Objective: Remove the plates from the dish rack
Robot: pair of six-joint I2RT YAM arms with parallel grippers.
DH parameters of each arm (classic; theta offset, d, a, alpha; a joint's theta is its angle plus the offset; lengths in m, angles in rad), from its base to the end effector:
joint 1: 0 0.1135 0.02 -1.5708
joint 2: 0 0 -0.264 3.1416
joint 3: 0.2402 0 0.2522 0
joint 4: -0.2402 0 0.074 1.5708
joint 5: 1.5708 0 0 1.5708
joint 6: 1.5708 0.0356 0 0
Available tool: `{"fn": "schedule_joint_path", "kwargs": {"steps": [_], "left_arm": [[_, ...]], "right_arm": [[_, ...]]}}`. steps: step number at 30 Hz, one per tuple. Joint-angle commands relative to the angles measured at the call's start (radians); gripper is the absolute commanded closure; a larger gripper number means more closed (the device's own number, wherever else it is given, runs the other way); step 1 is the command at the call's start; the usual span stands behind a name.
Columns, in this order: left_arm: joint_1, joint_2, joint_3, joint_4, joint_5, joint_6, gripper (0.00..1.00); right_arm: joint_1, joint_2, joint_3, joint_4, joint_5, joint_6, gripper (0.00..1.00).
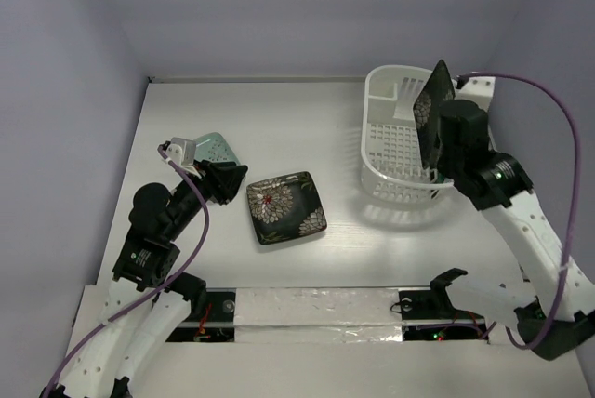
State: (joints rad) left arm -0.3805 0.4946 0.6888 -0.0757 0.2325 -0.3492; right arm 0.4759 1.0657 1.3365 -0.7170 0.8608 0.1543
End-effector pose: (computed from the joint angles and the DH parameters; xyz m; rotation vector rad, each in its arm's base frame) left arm 0.1124 -0.0538 0.3578 0.2190 1.4854 -0.7605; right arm 0.1901 0.0676 0.4259 0.2264 1.8650 -0.4353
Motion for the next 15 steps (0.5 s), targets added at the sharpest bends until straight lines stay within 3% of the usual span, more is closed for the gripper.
{"fn": "schedule_joint_path", "kwargs": {"steps": [1, 3, 8, 15], "left_arm": [[-0.006, 0.004, 0.037, 0.044, 0.005, 0.004, 0.66], [-0.006, 0.005, 0.037, 0.045, 0.005, 0.006, 0.66], [0.003, 0.01, 0.037, 0.045, 0.005, 0.004, 0.66], [0.012, -0.004, 0.041, 0.027, -0.034, 0.004, 0.66]], "right_arm": [[0.03, -0.111, 0.073, 0.151, -0.166, 0.077, 1.0], [0.039, -0.167, 0.03, 0.198, -0.279, 0.131, 1.0], [0.084, -0.22, -0.175, 0.529, -0.701, 0.313, 1.0], [0.301, -0.047, -0.364, 0.897, -0.744, 0.58, 1.0]]}}
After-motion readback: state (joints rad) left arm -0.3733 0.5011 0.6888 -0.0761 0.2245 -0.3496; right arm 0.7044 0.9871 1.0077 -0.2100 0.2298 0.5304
